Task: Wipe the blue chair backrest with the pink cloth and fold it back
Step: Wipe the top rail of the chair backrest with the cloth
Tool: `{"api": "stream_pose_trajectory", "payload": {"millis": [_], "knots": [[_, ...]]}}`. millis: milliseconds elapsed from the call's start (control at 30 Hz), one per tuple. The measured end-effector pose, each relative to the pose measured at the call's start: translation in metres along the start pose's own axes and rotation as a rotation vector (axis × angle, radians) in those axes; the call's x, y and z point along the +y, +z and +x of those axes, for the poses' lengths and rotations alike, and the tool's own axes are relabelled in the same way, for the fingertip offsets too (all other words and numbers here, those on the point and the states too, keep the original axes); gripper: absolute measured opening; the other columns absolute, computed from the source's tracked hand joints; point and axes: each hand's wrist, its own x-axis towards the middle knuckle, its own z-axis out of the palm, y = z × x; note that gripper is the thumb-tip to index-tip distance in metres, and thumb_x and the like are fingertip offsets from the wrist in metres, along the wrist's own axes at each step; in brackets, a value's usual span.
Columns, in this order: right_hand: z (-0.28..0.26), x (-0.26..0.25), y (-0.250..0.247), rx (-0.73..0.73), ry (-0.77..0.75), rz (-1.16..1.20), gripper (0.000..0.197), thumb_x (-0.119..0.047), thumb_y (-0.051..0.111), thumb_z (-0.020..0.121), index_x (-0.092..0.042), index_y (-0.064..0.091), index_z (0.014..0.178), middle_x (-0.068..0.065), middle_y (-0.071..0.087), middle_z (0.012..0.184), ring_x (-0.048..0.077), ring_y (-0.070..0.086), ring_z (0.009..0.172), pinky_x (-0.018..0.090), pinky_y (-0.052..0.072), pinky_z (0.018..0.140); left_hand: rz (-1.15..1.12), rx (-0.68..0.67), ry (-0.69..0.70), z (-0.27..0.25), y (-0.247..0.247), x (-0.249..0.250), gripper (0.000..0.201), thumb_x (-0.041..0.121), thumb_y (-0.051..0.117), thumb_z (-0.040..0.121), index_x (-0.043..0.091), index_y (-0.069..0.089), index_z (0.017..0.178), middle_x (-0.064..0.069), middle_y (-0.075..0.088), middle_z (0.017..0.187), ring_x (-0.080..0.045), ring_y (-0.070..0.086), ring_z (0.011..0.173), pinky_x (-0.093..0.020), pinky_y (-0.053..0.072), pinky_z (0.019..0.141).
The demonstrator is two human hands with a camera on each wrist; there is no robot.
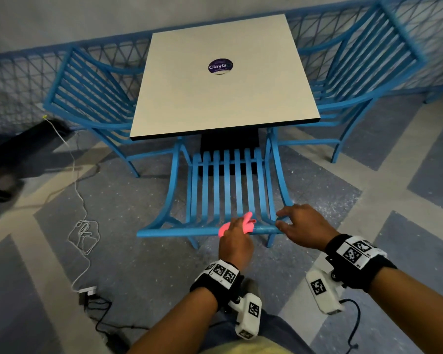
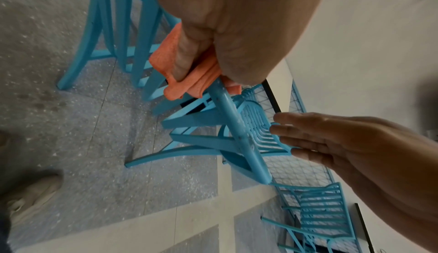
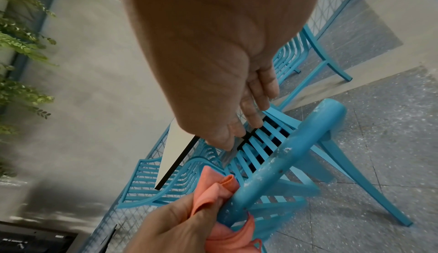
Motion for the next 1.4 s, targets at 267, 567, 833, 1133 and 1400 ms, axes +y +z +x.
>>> {"api": "stream_pose_trajectory", "payload": {"millis": [267,567,833,1133,1400], "knots": [[-0.004,0.001,-0.004,0.046,-0.009,-0.015,0.039,-0.047,0.059,0.089,-0.025,0.069,0.12,0.003,0.072,0.118,0.025,0.062,0.11,0.035,0.047,0.095,-0.129,-0.041,0.121,-0.005,0.022,0.011,0.039,0.015,0.055,0.102,0.028,0.061,0.139,0.008,0.065,0.132,-0.009,0.057,0.125,-0.033,0.045,0.112],[-0.002,-0.013,-0.01,0.086,-0.064,-0.01,0.041,-0.046,0.063,0.09,-0.022,0.069,0.122,0.004,0.07,0.123,0.025,0.062,0.114,0.035,0.046,0.098,-0.409,-0.261,0.182,-0.028,-0.009,0.023,0.023,0.033,0.051,0.104,0.04,0.067,0.12,0.002,0.078,0.096,-0.009,0.075,0.082,-0.026,0.062,0.078],[0.01,-0.019,-0.031,0.175,-0.054,-0.023,0.037,-0.044,0.059,0.092,-0.021,0.071,0.12,0.004,0.069,0.128,0.026,0.062,0.117,0.037,0.046,0.098,-0.284,-0.1,0.203,-0.029,-0.077,-0.015,0.02,0.033,0.053,0.105,0.047,0.064,0.111,0.003,0.075,0.085,-0.009,0.075,0.066,-0.035,0.065,0.068],[0.014,0.007,-0.032,0.146,-0.061,-0.055,0.039,-0.048,0.061,0.089,-0.023,0.07,0.118,0.006,0.071,0.124,0.03,0.064,0.113,0.042,0.05,0.097,-0.045,-0.015,0.167,-0.012,-0.045,-0.023,0.032,0.023,0.058,0.1,0.042,0.064,0.125,0.015,0.071,0.114,-0.011,0.065,0.107,-0.034,0.057,0.095],[-0.003,0.059,-0.017,0.131,0.022,0.05,0.046,-0.046,0.061,0.092,-0.015,0.067,0.125,0.007,0.068,0.129,0.027,0.061,0.12,0.034,0.045,0.1,-0.045,0.106,0.126,-0.005,0.035,0.006,0.045,0.002,0.06,0.094,0.024,0.067,0.133,0.018,0.066,0.127,-0.011,0.059,0.124,-0.021,0.041,0.112]]}}
